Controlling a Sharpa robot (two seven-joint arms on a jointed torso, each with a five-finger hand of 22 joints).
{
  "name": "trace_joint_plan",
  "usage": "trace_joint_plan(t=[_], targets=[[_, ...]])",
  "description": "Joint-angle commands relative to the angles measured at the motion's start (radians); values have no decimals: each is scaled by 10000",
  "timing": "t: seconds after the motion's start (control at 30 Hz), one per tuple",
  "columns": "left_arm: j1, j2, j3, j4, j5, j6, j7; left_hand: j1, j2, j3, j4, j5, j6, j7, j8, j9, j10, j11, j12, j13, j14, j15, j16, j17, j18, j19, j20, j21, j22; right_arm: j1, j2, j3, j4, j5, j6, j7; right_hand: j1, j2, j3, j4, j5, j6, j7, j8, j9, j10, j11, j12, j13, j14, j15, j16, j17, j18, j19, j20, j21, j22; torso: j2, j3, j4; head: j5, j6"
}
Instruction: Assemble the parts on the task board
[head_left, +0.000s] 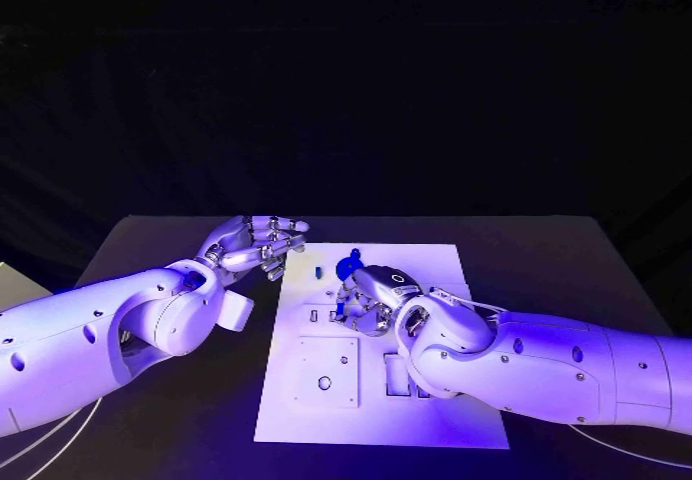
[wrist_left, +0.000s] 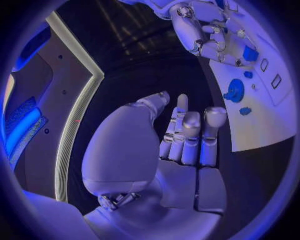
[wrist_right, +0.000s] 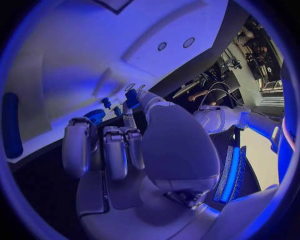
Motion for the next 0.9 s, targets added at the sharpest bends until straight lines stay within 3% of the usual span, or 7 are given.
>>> trace_joint_plan(t=[0.03, 0.9], targets=[[5, 25, 3, 19, -154, 138, -67, -120, -13, 20, -35, -48, 39, -54, 56, 17, -110, 13, 139, 92, 109, -8, 85, 143, -200, 113, -2, 76, 106, -53, 35, -4, -54, -357, 156, -101, -121, -21, -7, 58, 22, 139, -131, 51, 12, 1076, -69, 39, 2632, 1043, -84, 33, 2628, -36, 72, -54, -66, 611, -8, -7, -3, 8, -37], [5, 31, -7, -13, -176, 174, -145, -140, -21, 33, -27, -49, 45, -51, 61, 23, -198, 15, 252, 173, 124, -8, 103, 175, -206, 131, -4, 116, 147, -194, 140, -42, -275, -430, 388, -80, -261, -290, -78, 109, 30, -159, -22, -34, -9, 1076, 14, 39, 2632, 1043, -32, 33, 2628, -7, 12, -32, -241, 498, -9, -6, -12, 36, -69]])
